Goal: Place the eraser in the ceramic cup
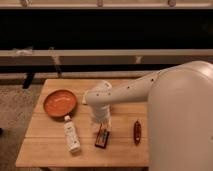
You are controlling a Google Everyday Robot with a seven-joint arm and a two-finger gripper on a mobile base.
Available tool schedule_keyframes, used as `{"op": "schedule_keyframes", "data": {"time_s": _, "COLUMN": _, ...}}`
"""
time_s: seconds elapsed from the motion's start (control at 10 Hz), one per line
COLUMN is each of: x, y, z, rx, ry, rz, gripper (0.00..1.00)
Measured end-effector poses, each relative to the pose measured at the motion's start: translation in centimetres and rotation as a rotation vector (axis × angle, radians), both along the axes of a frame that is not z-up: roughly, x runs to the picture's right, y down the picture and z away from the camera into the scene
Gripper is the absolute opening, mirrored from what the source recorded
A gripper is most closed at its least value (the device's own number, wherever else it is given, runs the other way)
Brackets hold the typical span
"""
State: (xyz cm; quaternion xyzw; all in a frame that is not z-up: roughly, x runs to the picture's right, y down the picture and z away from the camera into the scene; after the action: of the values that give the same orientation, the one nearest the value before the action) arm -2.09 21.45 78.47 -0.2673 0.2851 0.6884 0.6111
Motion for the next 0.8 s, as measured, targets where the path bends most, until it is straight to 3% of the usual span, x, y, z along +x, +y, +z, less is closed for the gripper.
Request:
{"op": "schedule_keyframes", "data": {"time_s": 0.3, "x": 1.5, "y": 0.7, "z": 1.5, "rx": -0.014, "ry": 0.023, "rz": 0.030, "gripper": 0.65}}
{"op": "schedule_keyframes", "data": {"time_s": 0.8, "x": 1.8, "y": 2.1, "z": 3.6, "rx": -0.055, "ry": 0.033, "rz": 0.049, "gripper": 0.65}}
